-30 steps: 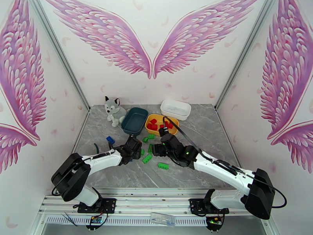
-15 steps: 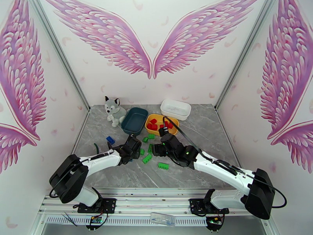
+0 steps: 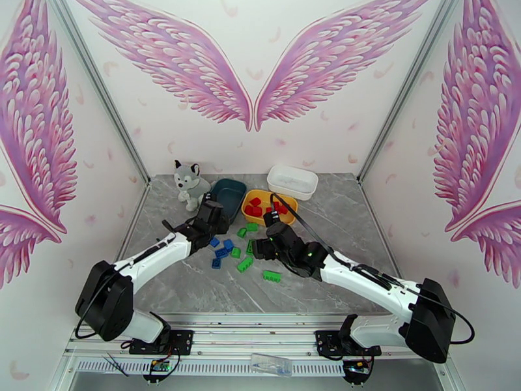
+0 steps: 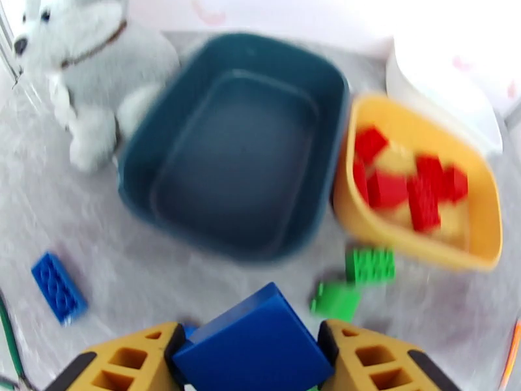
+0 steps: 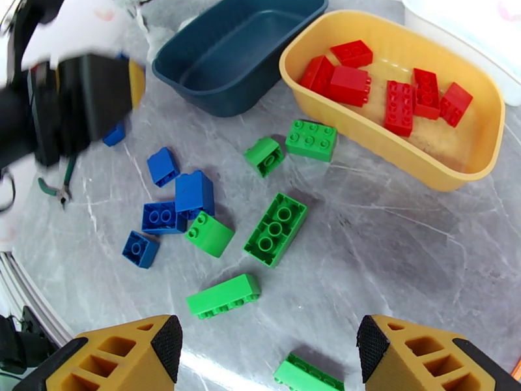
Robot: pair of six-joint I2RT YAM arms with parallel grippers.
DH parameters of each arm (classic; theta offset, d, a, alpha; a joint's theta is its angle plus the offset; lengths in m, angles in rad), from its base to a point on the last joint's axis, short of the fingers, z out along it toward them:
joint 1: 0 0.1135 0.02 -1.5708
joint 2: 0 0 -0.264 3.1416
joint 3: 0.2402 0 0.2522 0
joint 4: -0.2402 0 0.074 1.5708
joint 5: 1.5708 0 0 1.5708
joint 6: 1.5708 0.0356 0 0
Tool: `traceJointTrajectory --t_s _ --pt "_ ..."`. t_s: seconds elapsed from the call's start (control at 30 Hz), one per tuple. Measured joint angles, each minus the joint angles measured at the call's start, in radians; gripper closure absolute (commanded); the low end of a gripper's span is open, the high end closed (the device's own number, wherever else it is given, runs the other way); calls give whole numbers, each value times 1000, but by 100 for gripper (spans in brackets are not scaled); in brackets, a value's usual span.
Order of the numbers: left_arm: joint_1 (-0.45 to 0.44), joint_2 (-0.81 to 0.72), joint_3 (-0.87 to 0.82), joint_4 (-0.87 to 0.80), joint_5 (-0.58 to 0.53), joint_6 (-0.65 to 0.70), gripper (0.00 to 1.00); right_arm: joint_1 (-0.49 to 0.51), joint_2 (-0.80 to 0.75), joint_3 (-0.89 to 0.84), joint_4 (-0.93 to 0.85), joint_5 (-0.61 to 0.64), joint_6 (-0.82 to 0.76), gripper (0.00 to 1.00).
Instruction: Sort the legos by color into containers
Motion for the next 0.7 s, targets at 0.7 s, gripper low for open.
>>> traceJointTrajectory --t_s 0.7 --pt "42 225 189 12 44 21 15 -5 5 -10 20 13 -1 19"
